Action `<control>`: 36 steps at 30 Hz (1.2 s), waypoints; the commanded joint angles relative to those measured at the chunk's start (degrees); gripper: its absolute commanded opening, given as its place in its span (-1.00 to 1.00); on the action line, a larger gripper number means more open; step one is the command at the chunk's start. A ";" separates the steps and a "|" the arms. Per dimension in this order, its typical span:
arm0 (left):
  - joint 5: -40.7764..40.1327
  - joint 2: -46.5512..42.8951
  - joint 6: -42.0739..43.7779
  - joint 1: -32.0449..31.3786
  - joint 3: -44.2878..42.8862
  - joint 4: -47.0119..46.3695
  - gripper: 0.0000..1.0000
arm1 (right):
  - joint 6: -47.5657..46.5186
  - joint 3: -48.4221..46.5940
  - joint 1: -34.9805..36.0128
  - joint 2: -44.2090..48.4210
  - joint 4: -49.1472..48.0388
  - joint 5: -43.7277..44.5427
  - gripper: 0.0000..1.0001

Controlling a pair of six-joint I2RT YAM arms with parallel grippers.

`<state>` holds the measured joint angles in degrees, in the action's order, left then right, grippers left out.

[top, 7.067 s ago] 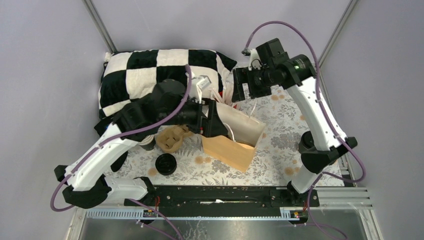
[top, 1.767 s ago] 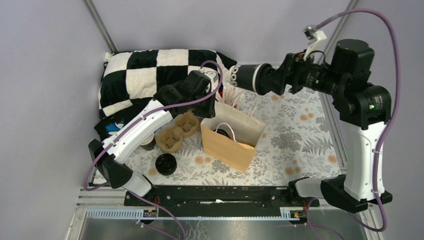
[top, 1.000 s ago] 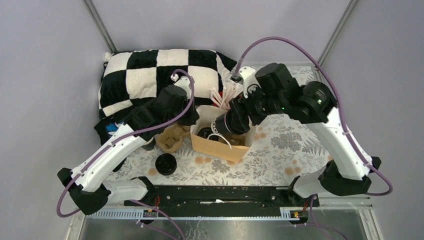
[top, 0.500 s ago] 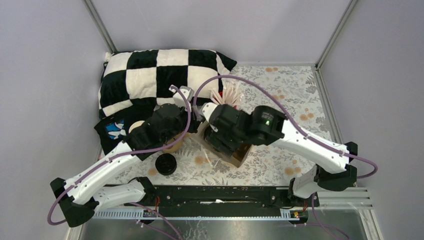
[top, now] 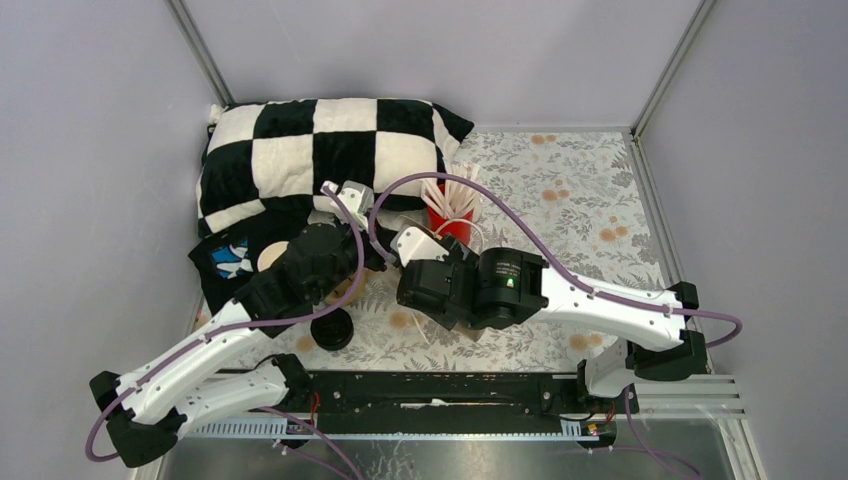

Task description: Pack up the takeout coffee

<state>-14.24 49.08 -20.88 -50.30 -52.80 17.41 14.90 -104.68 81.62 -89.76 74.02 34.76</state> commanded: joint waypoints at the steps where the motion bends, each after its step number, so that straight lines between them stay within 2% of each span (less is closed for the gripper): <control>1: -1.09 -2.04 -0.23 -0.27 1.07 -5.39 -1.00 | 0.70 3.69 0.73 3.95 -1.00 5.29 -0.01; 10: 0.44 -4.33 0.21 -0.32 3.66 -4.99 -1.00 | -6.59 13.36 0.77 8.53 -6.10 7.29 -0.04; 16: 1.17 -5.87 -0.74 -0.28 5.00 -4.67 -1.00 | -11.26 16.08 0.73 7.90 -8.71 8.78 -0.15; 24: 1.86 -6.60 -1.47 -0.32 6.37 -4.77 -1.00 | -14.64 22.43 -1.14 8.74 -17.77 7.71 -0.17; 36: 2.46 -7.88 -2.06 -0.32 6.56 -4.02 -1.00 | -14.39 19.36 -4.70 5.05 -11.68 4.47 -0.15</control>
<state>-12.43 42.48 -22.35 -50.41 -46.24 16.64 1.13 -83.31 77.36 -84.47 60.71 40.62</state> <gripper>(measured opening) 0.005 0.763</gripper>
